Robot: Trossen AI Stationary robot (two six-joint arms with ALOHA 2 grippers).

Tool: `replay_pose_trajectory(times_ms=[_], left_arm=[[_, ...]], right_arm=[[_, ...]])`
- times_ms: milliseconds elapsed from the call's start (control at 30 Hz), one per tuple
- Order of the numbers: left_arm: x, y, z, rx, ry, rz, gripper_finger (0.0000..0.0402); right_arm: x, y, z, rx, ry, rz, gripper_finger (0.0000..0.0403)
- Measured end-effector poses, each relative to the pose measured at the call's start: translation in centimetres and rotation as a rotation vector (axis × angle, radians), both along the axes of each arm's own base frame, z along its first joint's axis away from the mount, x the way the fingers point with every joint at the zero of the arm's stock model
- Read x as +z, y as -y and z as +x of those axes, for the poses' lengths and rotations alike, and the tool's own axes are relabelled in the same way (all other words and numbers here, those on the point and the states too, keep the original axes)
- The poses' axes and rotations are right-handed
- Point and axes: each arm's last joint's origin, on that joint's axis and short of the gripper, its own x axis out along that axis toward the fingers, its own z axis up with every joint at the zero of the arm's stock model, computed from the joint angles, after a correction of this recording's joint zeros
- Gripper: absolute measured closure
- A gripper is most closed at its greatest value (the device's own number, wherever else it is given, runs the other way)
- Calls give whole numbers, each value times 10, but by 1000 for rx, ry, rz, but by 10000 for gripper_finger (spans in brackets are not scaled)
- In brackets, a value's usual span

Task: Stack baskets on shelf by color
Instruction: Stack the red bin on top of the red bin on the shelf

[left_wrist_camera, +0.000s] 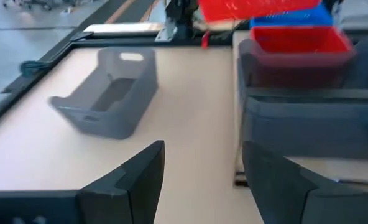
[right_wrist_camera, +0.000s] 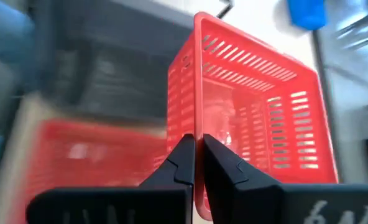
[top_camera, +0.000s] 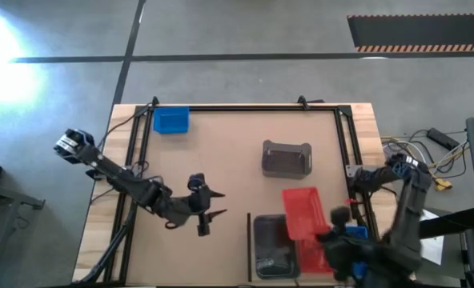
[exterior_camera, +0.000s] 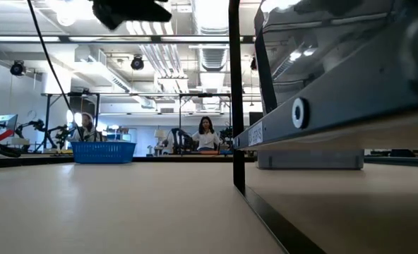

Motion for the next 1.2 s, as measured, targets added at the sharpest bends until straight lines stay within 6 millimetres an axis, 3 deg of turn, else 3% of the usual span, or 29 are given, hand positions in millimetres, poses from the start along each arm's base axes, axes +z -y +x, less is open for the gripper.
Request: replay_pose_trajectory(times_ms=[167,333,667,1200], left_arm=[[-36,2,1,-4,123,-73,202],[-57,3,3,-4,217,-128,202],[-65,8,11,-11,251,-148,202],[-66,8,11,-16,250,-149,202]], right_arm=[[-6,-32,-36,-5,9,115,394],[-23,-56,-54,-22,-3,143,394],[-62,-81,-54,-55,-51,66,394],[-73,-85,-43,-164,-20,116,393]])
